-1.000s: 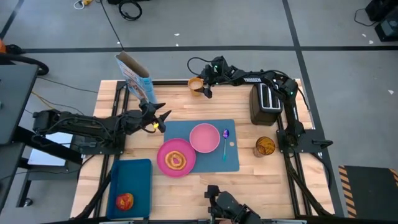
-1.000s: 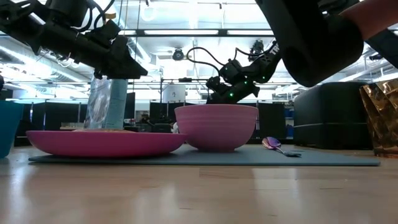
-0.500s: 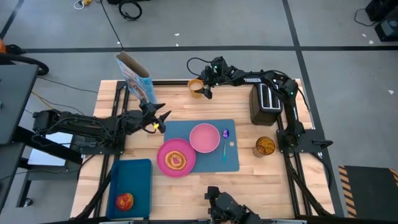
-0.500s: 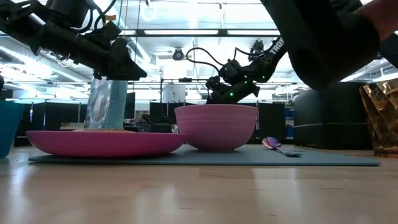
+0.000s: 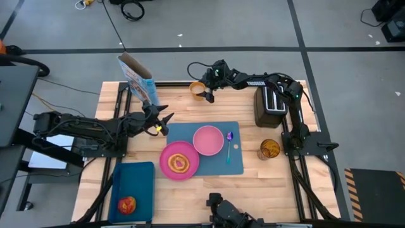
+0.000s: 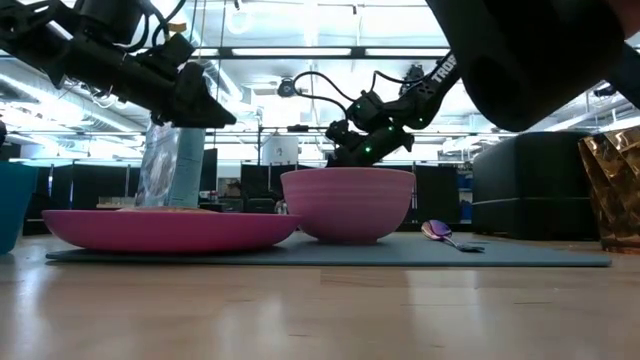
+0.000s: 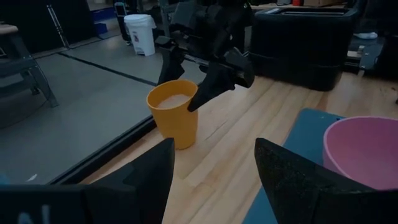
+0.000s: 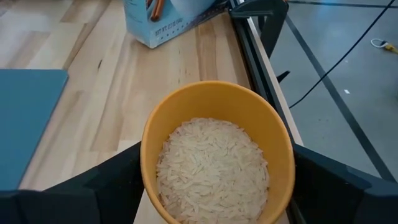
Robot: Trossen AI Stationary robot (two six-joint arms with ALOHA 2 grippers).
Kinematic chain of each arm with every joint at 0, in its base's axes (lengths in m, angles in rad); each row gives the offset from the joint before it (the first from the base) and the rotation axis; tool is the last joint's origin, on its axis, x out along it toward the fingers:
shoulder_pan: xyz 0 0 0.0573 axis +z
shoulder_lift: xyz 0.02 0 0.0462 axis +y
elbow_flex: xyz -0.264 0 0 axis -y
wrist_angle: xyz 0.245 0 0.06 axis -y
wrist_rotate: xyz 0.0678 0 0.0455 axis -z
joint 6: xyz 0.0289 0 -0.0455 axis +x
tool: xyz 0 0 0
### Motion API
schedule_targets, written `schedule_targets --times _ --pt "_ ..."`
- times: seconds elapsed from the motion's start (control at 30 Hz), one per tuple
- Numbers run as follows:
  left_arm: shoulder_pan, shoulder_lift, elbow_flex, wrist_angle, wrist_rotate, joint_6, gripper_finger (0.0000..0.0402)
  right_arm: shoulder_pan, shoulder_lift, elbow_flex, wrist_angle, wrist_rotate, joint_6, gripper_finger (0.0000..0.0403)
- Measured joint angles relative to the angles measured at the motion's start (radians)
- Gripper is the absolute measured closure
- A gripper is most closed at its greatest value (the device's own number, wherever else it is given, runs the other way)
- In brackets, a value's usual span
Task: Arrange a breakfast setting
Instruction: Put the yellow cup of milk on the blue tablemat to the top right of the pink bowl
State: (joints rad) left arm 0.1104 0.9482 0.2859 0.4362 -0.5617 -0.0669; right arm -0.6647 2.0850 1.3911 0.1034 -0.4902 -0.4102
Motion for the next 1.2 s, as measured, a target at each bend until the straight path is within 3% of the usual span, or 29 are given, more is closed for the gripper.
schedule_targets --times 0.73,1.2 --pt "0.000 -0.001 0.000 -0.002 0.000 0.002 0.0170 0.002 -0.003 0.000 -0.016 0.023 0.017 0.0084" --pt "-0.001 -0.033 0.000 -0.010 -0.001 0.032 0.0170 0.009 -0.151 -0.004 -0.218 0.001 0.015 0.0085"
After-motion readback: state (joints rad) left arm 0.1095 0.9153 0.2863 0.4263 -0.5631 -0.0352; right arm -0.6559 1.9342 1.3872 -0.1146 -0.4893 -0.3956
